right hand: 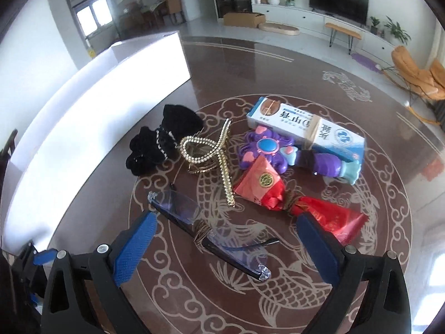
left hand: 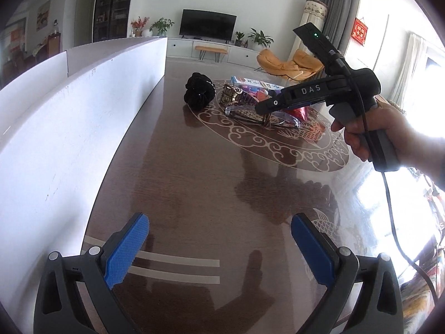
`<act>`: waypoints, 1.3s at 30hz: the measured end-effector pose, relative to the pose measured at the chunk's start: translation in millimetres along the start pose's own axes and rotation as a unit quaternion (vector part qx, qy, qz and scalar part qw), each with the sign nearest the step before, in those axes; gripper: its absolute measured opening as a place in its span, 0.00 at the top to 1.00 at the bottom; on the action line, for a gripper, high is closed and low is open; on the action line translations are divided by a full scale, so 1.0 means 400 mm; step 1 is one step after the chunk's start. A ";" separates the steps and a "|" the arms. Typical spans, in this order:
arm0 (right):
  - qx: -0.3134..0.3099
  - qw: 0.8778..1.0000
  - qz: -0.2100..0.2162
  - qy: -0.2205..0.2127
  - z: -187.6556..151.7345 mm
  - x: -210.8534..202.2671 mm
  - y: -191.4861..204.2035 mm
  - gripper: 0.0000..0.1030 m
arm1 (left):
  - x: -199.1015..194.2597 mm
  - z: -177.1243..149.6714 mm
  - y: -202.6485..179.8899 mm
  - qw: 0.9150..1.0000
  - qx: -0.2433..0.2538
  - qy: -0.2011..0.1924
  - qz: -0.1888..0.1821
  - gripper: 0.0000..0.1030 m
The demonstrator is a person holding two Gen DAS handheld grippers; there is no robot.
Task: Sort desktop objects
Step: 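Lower the right gripper onto the red candy packet and close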
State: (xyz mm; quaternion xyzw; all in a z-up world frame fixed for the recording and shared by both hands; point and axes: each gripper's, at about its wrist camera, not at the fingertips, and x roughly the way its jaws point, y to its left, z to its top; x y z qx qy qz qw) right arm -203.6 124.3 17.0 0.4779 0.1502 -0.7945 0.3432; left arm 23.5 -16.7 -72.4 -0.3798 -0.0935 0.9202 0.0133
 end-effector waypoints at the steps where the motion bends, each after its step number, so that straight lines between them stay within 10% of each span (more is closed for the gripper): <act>1: -0.017 1.000 0.012 0.017 -0.008 0.018 0.020 0.15 | 0.000 0.000 -0.003 1.000 0.004 0.000 0.000 0.00; 7: -0.058 0.990 0.116 0.047 -0.093 0.009 0.138 0.21 | 0.019 -0.002 -0.020 1.000 0.015 0.010 -0.004 0.00; 13: -0.094 0.995 -0.009 -0.014 -0.067 -0.070 0.068 0.19 | 0.027 -0.009 -0.032 0.999 0.027 0.018 0.002 0.00; 17: -0.132 0.986 -0.093 0.037 -0.025 -0.041 -0.075 0.18 | 0.034 -0.011 -0.032 0.999 0.025 0.020 0.004 0.00; 27: -0.173 0.981 -0.070 0.061 0.027 0.032 -0.086 0.18 | 0.039 -0.011 -0.041 0.999 0.036 0.021 0.012 0.00; 35: -0.097 0.993 -0.006 0.060 -0.009 -0.005 -0.106 0.68 | 0.047 -0.007 -0.045 0.999 0.041 0.023 0.008 0.00; 39: -0.061 0.998 0.000 0.034 -0.098 -0.050 -0.072 0.72 | 0.044 -0.008 -0.043 0.999 0.038 0.023 0.005 0.00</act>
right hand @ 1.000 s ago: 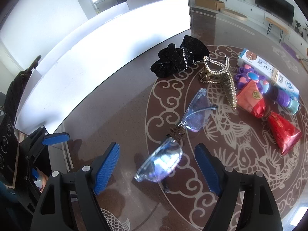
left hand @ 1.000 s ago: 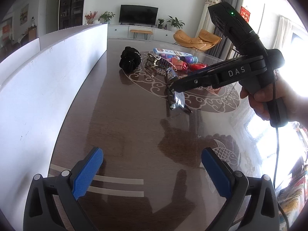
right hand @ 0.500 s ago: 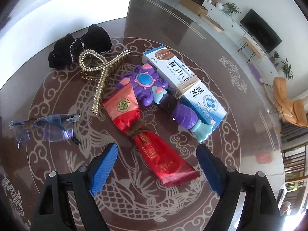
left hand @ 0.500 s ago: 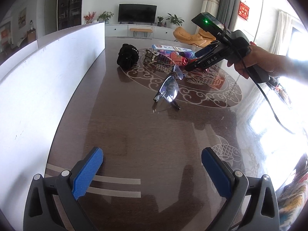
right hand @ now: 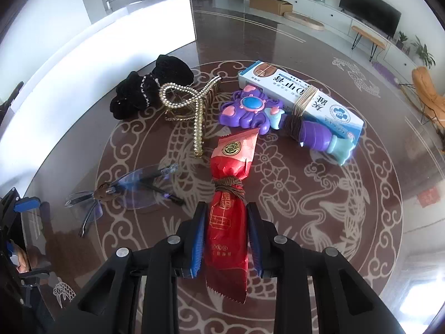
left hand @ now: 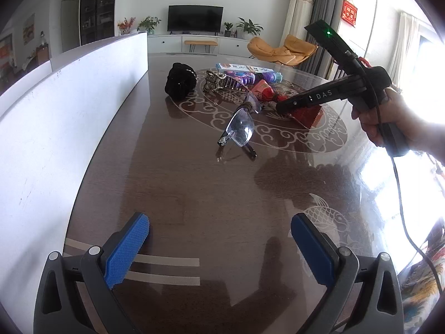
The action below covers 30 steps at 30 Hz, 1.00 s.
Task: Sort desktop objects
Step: 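Lower the right gripper onto the red candy packet and close, then grasp the clear glasses with the left gripper while right holds the packet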
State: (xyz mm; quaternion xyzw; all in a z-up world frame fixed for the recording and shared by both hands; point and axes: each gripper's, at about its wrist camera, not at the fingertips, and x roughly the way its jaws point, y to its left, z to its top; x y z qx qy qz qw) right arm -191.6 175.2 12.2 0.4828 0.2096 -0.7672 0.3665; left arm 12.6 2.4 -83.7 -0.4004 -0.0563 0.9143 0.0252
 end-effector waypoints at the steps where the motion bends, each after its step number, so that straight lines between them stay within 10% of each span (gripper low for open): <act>1: 0.008 1.000 -0.005 -0.007 -0.021 -0.007 0.014 0.72 | 0.000 0.001 0.002 1.000 -0.002 0.000 -0.001 0.00; 14: 0.132 0.989 -0.027 -0.057 -0.304 -0.131 0.097 0.64 | -0.003 0.008 0.011 1.000 -0.006 0.008 -0.017 0.00; 18: 0.143 0.988 -0.018 -0.058 -0.313 -0.136 0.064 0.41 | -0.008 0.049 0.028 0.998 -0.026 0.012 -0.056 0.00; 30: 0.080 0.997 -0.015 -0.009 -0.209 -0.081 0.072 0.41 | 0.187 0.313 -0.103 0.992 0.092 0.078 -0.035 0.00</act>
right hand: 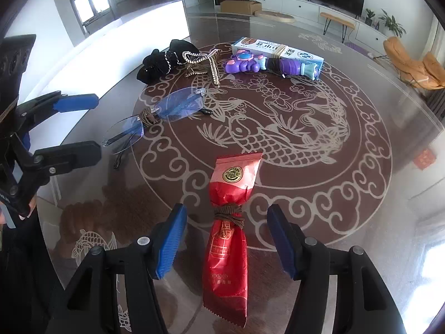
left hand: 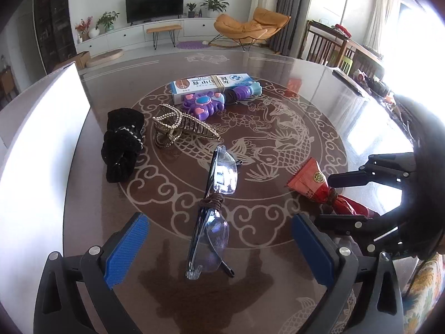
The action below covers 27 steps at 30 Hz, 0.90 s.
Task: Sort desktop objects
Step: 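Grasp the clear glasses with the left gripper while right holds the packet, then carry glasses and packet into the cork-bottomed box and open both grippers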
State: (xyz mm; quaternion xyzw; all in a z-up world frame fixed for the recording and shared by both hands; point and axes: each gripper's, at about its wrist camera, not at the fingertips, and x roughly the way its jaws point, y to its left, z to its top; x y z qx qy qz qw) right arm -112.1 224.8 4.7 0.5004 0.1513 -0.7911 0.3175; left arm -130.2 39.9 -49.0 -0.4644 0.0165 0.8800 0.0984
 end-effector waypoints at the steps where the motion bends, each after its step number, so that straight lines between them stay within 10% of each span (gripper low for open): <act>1: 0.003 1.000 0.003 0.005 0.003 0.004 -0.001 0.41 | 0.020 0.010 -0.006 1.000 0.006 0.008 0.006 0.00; 3: 0.003 1.000 0.005 0.011 0.007 0.009 0.003 0.41 | 0.049 0.021 -0.014 1.000 0.015 0.020 0.012 0.18; 5: -0.008 1.000 0.000 0.013 0.011 0.012 0.014 0.41 | 0.078 0.015 -0.010 0.999 0.016 0.044 0.013 0.72; 7: -0.020 1.000 -0.003 0.013 0.012 0.016 0.026 0.42 | 0.063 0.001 -0.003 0.999 0.010 0.031 0.013 0.80; 10: -0.036 0.999 -0.034 0.013 0.007 0.010 0.037 0.79 | 0.014 -0.029 0.021 1.000 -0.016 0.005 0.009 0.81; 20: -0.010 0.999 -0.009 -0.045 0.086 -0.138 0.062 0.79 | -0.356 -0.080 0.109 0.986 -0.101 -0.133 -0.015 0.81; 27: -0.045 0.990 0.075 -0.108 0.311 -0.201 0.303 0.79 | -0.535 -0.135 0.376 0.973 -0.170 -0.136 0.078 0.81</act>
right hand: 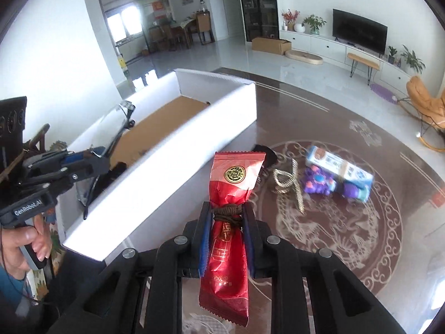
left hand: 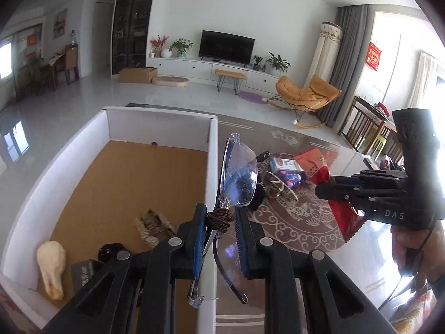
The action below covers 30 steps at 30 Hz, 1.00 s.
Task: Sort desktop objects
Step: 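Carry glasses and packet into the cork-bottomed box and open both grippers, then move both empty grippers back over the table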
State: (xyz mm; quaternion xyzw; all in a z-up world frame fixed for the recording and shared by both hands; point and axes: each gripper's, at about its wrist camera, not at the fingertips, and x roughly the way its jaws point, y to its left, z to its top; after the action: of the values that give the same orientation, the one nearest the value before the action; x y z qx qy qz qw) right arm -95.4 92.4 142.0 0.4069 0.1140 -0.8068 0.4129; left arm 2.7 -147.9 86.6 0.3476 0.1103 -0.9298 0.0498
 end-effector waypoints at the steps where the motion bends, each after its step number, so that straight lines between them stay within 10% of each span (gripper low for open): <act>1: -0.002 1.000 0.020 -0.010 0.035 0.009 0.043 0.79 | -0.011 0.001 0.054 1.000 -0.016 0.003 0.014 0.81; 7: -0.025 0.992 0.124 -0.017 0.147 0.128 0.317 0.79 | -0.021 -0.041 0.317 0.990 -0.103 0.041 0.085 0.81; 12: -0.051 0.988 0.132 0.060 0.113 0.294 0.465 0.78 | 0.030 -0.105 0.374 0.981 -0.124 0.095 0.115 0.79; 16: -0.050 0.985 0.104 0.125 0.059 0.381 0.490 0.52 | 0.045 -0.137 0.359 0.980 -0.127 0.089 0.122 0.32; 21: -0.036 0.994 0.101 0.036 0.043 0.270 0.403 0.28 | 0.004 -0.125 0.278 0.987 -0.115 0.033 0.104 0.26; 23: -0.030 0.997 0.073 -0.020 0.026 0.194 0.331 0.01 | -0.019 -0.118 0.212 0.992 -0.097 0.014 0.080 0.26; 30: 0.035 0.988 -0.141 -0.046 -0.198 0.104 -0.048 0.00 | -0.060 -0.134 -0.132 0.998 0.021 -0.009 -0.057 0.04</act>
State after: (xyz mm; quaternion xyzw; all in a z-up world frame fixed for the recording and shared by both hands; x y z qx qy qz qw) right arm -79.0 121.8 57.2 0.3630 0.1228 -0.8786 0.2851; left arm 45.9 -83.4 72.2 0.3330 0.1096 -0.9365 -0.0092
